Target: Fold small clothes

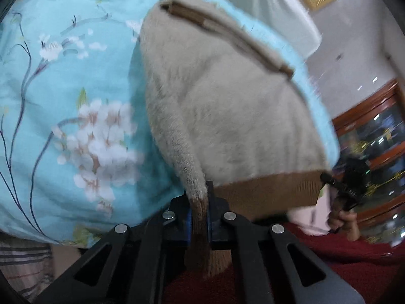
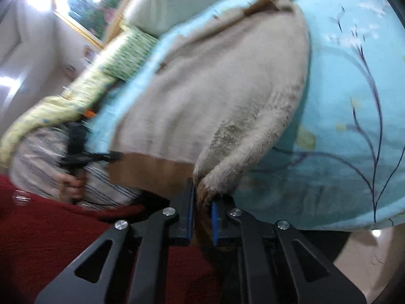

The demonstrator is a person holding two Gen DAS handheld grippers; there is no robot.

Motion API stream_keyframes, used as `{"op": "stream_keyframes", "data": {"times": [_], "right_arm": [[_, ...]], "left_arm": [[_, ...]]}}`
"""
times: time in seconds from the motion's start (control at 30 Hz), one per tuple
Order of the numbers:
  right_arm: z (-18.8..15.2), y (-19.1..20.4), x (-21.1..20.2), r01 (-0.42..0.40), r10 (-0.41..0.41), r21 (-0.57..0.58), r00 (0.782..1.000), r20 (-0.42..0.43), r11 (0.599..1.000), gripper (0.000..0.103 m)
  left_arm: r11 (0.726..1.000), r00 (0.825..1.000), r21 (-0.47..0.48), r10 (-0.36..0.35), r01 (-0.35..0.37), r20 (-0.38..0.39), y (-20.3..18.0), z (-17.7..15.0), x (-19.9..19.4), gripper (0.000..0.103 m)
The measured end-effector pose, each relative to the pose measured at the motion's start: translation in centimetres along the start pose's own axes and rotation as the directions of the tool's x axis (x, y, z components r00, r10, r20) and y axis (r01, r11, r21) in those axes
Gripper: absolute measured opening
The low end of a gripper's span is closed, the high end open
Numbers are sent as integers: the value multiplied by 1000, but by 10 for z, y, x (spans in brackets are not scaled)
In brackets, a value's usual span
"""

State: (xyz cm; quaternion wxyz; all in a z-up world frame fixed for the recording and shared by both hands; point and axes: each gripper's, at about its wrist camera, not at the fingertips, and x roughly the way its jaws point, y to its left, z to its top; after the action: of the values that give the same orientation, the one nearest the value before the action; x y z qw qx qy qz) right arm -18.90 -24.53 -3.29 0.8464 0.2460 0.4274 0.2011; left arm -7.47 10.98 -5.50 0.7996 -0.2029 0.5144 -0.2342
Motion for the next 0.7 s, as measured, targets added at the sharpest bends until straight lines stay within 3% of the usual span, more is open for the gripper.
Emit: {"op": "stream_keyframes", "data": {"times": [0.13, 0.37, 0.43, 0.7], "right_arm": [[28, 15, -30, -108, 108, -11, 985, 137, 994, 11], [96, 25, -48, -210, 216, -52, 924, 316, 976, 9], [122, 18, -44, -210, 210, -41, 908, 362, 977, 9], [211, -22, -19, -121, 99, 22, 889, 447, 992, 9]], "left_arm": [[993, 984, -11, -116, 118, 132, -7, 18, -27, 5], [967, 917, 5, -241, 253, 318, -12, 86, -58, 5], [968, 907, 8, -238, 251, 347, -12, 114, -54, 5], [975, 898, 7, -206, 220, 389, -11, 219, -25, 5]]}}
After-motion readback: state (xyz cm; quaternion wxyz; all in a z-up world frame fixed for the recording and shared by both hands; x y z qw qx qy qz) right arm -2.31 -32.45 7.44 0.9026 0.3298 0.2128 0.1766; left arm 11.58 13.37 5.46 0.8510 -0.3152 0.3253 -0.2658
